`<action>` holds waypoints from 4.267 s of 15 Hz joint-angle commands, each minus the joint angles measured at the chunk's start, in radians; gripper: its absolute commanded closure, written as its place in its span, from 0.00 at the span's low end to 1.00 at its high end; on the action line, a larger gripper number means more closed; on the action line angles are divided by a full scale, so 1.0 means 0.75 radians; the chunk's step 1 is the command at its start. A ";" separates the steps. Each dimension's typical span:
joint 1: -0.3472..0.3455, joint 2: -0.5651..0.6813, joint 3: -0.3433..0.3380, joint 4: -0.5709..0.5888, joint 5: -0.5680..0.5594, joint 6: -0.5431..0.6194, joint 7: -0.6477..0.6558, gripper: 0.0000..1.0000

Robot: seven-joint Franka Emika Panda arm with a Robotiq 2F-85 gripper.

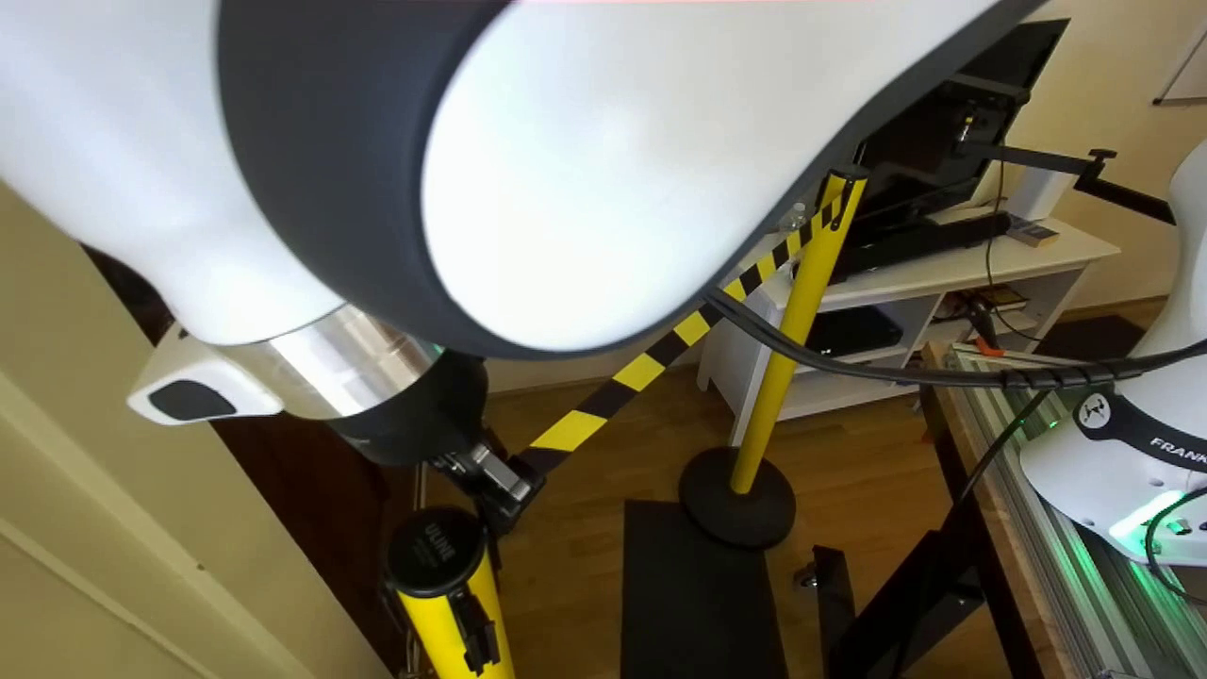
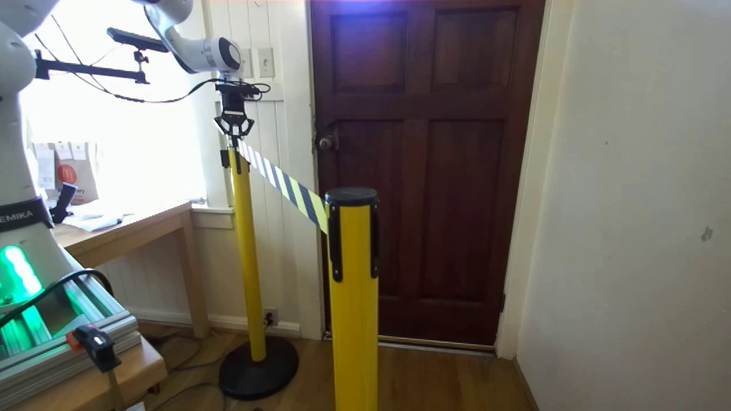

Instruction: Pull out the barrier belt from the yellow stand on the right and attach it to the stand on the left.

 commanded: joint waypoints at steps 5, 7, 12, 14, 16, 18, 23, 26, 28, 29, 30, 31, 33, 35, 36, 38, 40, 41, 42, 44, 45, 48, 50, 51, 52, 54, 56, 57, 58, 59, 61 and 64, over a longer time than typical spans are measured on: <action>0.066 0.011 -0.020 -0.104 -0.056 0.207 0.221 0.95; 0.085 0.011 -0.030 -0.143 -0.096 0.261 0.276 0.95; 0.120 -0.027 -0.049 -0.277 -0.189 0.440 0.447 0.95; 0.133 -0.035 -0.060 -0.320 -0.220 0.524 0.537 0.95; 0.058 -0.053 0.023 -0.376 -0.282 0.601 0.617 0.95; 0.024 -0.096 0.050 -0.444 -0.325 0.642 0.664 0.95; -0.098 -0.162 0.151 -0.582 -0.403 0.769 0.730 0.95; -0.201 -0.194 0.224 -0.659 -0.437 0.880 0.756 0.95; -0.276 -0.213 0.276 -0.717 -0.466 0.963 0.779 0.95; -0.310 -0.217 0.301 -0.741 -0.477 1.005 0.791 0.95; -0.347 -0.219 0.326 -0.764 -0.492 1.048 0.801 0.95; -0.384 -0.219 0.350 -0.786 -0.510 1.092 0.809 0.95; -0.454 -0.215 0.393 -0.826 -0.549 1.186 0.825 0.95; -0.516 -0.207 0.426 -0.863 -0.596 1.295 0.843 0.95; -0.544 -0.201 0.438 -0.880 -0.618 1.352 0.844 0.95; -0.588 -0.192 0.444 -0.916 -0.661 1.482 0.851 0.95; -0.620 -0.188 0.435 -0.963 -0.674 1.628 0.829 0.95; -0.627 -0.185 0.421 -0.985 -0.682 1.708 0.820 0.95; -0.633 -0.180 0.405 -1.008 -0.684 1.789 0.803 0.95; -0.654 -0.156 0.394 -1.047 -0.670 1.942 0.750 0.95; -0.542 -0.173 0.281 -1.081 -0.475 2.048 0.585 0.56; -0.744 -0.063 0.470 -1.086 -0.634 2.128 0.570 0.42; -0.831 -0.032 0.558 -1.092 -0.653 2.097 0.520 0.28; -0.871 -0.027 0.600 -1.097 -0.656 2.065 0.496 0.22; -0.911 -0.018 0.644 -1.102 -0.654 2.041 0.472 0.14; -0.986 -0.018 0.732 -1.112 -0.641 1.975 0.426 0.02; -1.058 -0.040 0.827 -1.127 -0.616 1.878 0.390 0.00; -1.094 -0.055 0.876 -1.130 -0.603 1.829 0.376 0.00; -1.136 -0.076 0.933 -1.134 -0.582 1.752 0.368 0.00; -1.166 -0.099 0.971 -1.133 -0.564 1.683 0.366 0.00; -1.246 -0.133 1.082 -1.127 -0.529 1.538 0.353 0.00; -1.363 -0.153 1.263 -1.099 -0.465 1.321 0.308 0.00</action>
